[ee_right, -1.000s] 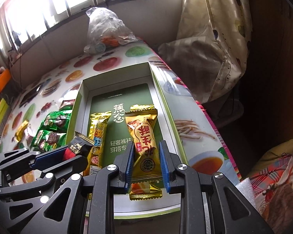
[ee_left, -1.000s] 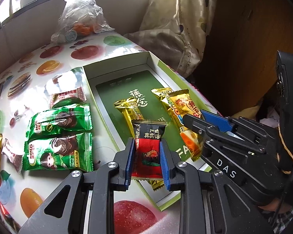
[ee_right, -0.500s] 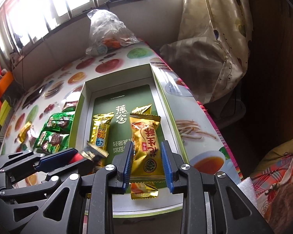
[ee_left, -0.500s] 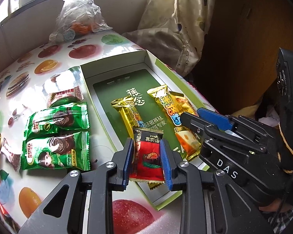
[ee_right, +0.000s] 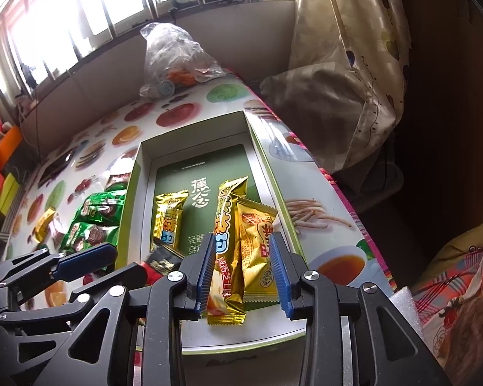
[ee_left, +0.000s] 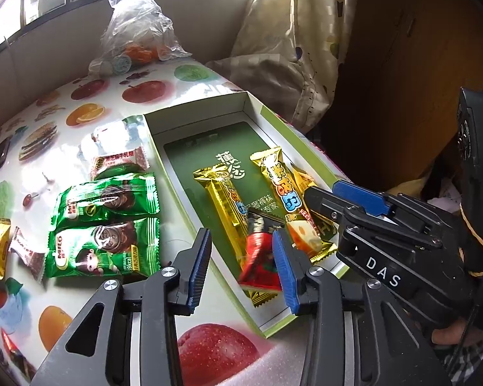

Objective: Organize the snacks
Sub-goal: 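Open the right tool to drop the yellow candy in the box while the left tool releases the red candy, then move both open tools away from the box back toward the loose snacks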

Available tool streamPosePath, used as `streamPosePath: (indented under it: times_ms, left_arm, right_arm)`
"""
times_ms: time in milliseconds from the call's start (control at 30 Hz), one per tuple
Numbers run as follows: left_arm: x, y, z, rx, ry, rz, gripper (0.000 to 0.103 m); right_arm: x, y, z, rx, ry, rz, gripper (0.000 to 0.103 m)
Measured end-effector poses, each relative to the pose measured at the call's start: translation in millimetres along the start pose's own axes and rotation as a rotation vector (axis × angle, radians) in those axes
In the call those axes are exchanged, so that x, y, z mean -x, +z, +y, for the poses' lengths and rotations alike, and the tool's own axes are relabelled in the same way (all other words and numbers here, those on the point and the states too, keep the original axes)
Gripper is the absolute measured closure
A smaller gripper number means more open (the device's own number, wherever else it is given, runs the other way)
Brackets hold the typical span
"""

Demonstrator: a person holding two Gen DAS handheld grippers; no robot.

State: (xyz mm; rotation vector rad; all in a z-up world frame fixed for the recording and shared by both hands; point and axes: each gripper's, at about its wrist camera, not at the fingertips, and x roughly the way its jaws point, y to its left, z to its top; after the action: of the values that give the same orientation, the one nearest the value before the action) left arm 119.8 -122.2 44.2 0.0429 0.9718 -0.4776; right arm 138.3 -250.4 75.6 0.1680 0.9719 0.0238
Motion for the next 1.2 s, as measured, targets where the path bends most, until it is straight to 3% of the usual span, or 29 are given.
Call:
streamPosePath:
  times_ms: [700, 1200]
  left_arm:
    - [53, -16, 30, 0.049, 0.075, -0.088, 0.061]
    - [78, -47, 89, 0.169, 0.166, -0.100, 0.061]
  right_arm:
    - [26, 1, 35, 0.049, 0.054, -0.053, 0.066]
    - [17, -3, 91, 0.148, 0.128, -0.037, 0.066]
